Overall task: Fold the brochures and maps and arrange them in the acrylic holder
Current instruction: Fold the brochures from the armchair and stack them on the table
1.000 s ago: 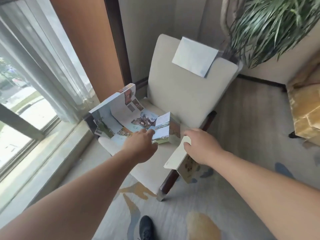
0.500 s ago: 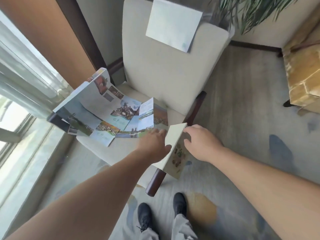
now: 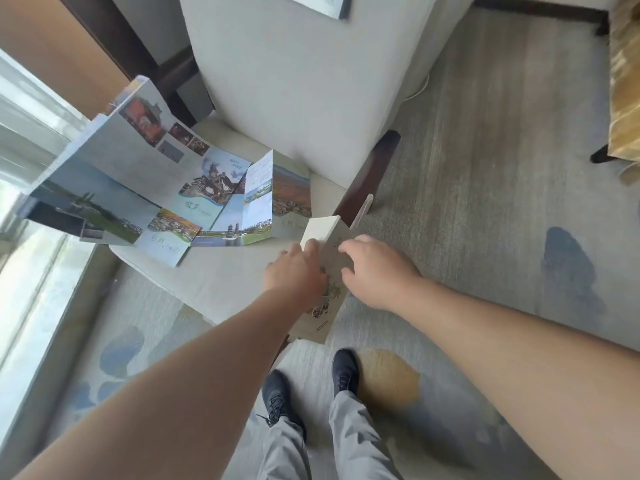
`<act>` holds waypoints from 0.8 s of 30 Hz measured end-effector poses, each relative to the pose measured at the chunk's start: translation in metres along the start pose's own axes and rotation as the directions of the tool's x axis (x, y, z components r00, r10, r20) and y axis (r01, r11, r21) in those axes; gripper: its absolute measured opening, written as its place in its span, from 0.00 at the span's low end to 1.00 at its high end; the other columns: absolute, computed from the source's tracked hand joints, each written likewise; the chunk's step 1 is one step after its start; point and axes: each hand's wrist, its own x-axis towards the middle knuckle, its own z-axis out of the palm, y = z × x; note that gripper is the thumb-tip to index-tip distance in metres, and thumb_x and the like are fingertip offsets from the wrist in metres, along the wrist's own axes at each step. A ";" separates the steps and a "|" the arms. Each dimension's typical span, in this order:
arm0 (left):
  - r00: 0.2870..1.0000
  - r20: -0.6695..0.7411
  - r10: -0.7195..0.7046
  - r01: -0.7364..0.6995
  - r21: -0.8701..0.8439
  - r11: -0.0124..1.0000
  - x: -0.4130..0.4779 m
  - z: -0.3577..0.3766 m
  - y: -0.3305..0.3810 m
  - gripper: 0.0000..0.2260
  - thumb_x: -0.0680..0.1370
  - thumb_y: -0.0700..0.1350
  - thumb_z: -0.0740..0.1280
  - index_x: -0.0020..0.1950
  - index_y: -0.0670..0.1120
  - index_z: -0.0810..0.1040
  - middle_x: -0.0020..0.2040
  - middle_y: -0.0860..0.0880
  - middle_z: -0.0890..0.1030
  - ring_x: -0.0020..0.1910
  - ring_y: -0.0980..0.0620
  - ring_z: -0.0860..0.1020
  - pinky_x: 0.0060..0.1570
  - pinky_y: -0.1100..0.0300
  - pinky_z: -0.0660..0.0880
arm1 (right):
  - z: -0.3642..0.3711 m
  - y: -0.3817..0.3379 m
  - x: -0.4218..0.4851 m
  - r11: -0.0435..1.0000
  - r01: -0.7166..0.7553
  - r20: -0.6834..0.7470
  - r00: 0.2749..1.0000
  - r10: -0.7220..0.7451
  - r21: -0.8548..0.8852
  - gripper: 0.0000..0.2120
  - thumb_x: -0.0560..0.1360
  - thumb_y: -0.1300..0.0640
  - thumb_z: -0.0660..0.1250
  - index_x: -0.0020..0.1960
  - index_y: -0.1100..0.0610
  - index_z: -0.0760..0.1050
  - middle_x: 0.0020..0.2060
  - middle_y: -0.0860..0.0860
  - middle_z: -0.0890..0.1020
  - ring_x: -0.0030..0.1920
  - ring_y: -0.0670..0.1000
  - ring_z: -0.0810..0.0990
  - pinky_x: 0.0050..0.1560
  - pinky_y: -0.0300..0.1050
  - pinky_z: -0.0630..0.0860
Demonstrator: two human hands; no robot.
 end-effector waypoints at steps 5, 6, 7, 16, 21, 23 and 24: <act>0.997 0.031 -0.066 0.063 0.085 0.994 0.002 0.010 -0.006 0.20 0.76 0.47 0.65 0.66 0.50 0.64 0.37 0.51 0.70 0.38 0.46 0.72 0.34 0.55 0.67 | 0.001 0.001 0.003 1.000 0.022 0.002 1.000 -0.022 0.005 0.15 0.80 0.53 0.60 0.65 0.56 0.72 0.64 0.52 0.74 0.61 0.58 0.75 0.56 0.54 0.75; 0.998 0.021 -0.056 0.053 0.098 0.994 0.002 0.011 -0.007 0.20 0.76 0.46 0.64 0.67 0.50 0.64 0.38 0.51 0.72 0.37 0.46 0.72 0.33 0.55 0.67 | 0.001 0.001 0.003 1.000 0.026 -0.004 1.000 -0.026 0.005 0.15 0.80 0.53 0.60 0.65 0.55 0.72 0.64 0.53 0.74 0.62 0.59 0.75 0.54 0.52 0.74; 0.999 0.006 -0.044 0.043 0.105 0.993 0.002 0.010 -0.009 0.20 0.77 0.45 0.63 0.67 0.50 0.65 0.39 0.50 0.74 0.37 0.46 0.71 0.33 0.55 0.66 | 0.002 0.001 0.003 1.000 0.029 -0.009 1.000 -0.029 0.005 0.15 0.80 0.53 0.60 0.65 0.55 0.72 0.64 0.53 0.74 0.61 0.59 0.75 0.52 0.51 0.73; 0.966 -0.193 -0.171 0.099 -0.334 0.937 -0.047 -0.058 -0.043 0.04 0.79 0.43 0.58 0.47 0.52 0.66 0.34 0.53 0.72 0.30 0.55 0.70 0.24 0.60 0.61 | -0.018 -0.035 0.002 0.987 0.066 -0.135 0.990 -0.047 0.144 0.31 0.77 0.44 0.66 0.75 0.53 0.59 0.72 0.53 0.66 0.64 0.57 0.75 0.55 0.51 0.75; 0.887 -0.212 -0.411 -0.029 -0.912 0.410 -0.124 -0.110 -0.095 0.12 0.79 0.38 0.61 0.54 0.55 0.75 0.49 0.52 0.83 0.44 0.52 0.82 0.41 0.56 0.81 | -0.039 -0.115 -0.004 0.859 0.100 -0.143 0.989 -0.032 0.503 0.47 0.72 0.41 0.72 0.79 0.50 0.46 0.72 0.52 0.70 0.67 0.56 0.73 0.66 0.54 0.72; 0.850 -0.206 -0.486 -0.136 -0.975 0.175 -0.165 -0.123 -0.120 0.14 0.78 0.36 0.63 0.53 0.55 0.77 0.49 0.51 0.85 0.46 0.51 0.84 0.44 0.52 0.82 | -0.037 -0.160 -0.014 0.807 0.136 -0.082 0.991 -0.108 0.575 0.38 0.75 0.42 0.69 0.77 0.49 0.55 0.69 0.49 0.74 0.62 0.53 0.78 0.63 0.54 0.74; 0.821 -0.216 -0.528 -0.168 -0.976 0.138 -0.187 -0.126 -0.133 0.13 0.78 0.36 0.63 0.54 0.54 0.77 0.47 0.52 0.85 0.45 0.52 0.84 0.42 0.53 0.82 | -0.033 -0.184 -0.021 0.791 0.177 -0.068 0.983 -0.169 0.586 0.28 0.76 0.44 0.69 0.72 0.48 0.65 0.65 0.49 0.78 0.57 0.51 0.80 0.59 0.52 0.76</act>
